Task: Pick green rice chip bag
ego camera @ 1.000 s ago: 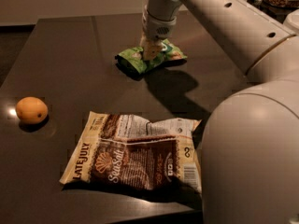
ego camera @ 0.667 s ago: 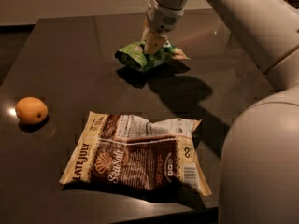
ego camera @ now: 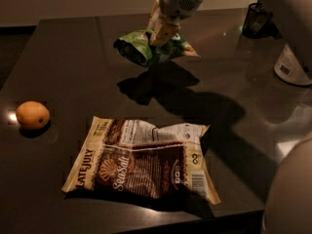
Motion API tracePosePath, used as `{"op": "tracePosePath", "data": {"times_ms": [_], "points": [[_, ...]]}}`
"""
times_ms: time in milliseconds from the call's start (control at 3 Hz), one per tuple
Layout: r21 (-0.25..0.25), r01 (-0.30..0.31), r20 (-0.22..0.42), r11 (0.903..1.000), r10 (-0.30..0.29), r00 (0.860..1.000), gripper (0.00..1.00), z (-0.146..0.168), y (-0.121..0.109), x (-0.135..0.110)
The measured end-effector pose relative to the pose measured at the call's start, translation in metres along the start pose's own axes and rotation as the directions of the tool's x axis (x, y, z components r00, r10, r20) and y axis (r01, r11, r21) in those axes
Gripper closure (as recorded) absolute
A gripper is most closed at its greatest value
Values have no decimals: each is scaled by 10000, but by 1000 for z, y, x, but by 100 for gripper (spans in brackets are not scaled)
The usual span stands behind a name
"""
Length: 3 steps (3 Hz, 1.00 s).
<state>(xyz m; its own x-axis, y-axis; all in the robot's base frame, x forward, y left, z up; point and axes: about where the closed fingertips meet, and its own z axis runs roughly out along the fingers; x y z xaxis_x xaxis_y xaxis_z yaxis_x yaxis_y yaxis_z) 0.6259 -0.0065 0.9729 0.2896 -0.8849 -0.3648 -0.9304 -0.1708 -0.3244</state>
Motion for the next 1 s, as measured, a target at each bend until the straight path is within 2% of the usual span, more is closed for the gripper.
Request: {"op": "tracePosePath", "data": {"times_ms": [667, 1000], "points": [[401, 575, 966, 9975, -611, 9934, 100, -48, 26, -46], [422, 617, 1149, 9972, -662, 9912, 100, -51, 29, -52]]}}
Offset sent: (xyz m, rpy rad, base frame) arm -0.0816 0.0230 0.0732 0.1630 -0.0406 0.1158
